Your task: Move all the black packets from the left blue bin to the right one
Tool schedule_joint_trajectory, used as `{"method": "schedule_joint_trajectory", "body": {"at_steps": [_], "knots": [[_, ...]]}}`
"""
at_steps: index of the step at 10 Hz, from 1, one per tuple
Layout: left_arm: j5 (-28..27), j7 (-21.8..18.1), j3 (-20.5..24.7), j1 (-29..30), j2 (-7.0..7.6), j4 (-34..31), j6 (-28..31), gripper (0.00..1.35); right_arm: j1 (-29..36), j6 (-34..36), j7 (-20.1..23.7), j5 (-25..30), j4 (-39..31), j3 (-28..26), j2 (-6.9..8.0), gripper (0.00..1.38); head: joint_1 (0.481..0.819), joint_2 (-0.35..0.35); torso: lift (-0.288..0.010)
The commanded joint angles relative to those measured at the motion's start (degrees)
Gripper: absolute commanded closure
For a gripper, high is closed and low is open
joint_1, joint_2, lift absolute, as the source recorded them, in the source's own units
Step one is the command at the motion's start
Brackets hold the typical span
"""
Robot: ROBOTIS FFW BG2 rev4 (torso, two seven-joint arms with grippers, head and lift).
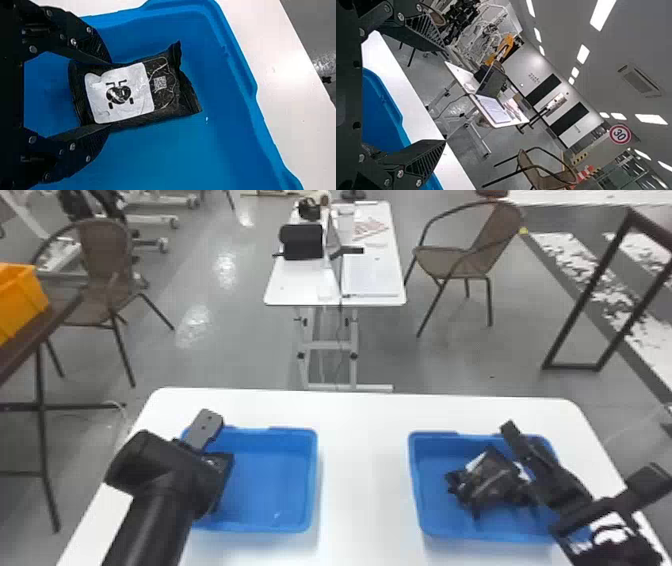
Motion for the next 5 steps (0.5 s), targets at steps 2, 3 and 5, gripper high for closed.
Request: {"method": "schedule_joint_trajectory", "body": {"at_steps": [2, 3, 5], "knots": [[1.9, -1.3, -2.9, 0.4, 2.04, 0.6, -4.9, 1.22, 0.3, 0.3, 0.1, -0.5, 0.0, -0.1, -0.19, 0.21, 0.695, 0.017, 0.000], [2.0, -2.5, -2.5, 0.5, 1.95, 0.5, -7.2, 1.22, 0.5, 0.3, 0.2, -0.5, -0.2, -0.1, -0.28, 0.21, 0.695, 0.014, 0.000], [2.8, -6.6, -0.1, 3.6, 1.95, -3.5, -14.3, 1.22, 0.4, 0.4, 0.3, -0.6, -0.3, 0.1, -0.28, 0.21, 0.695, -0.008, 0.000]]}}
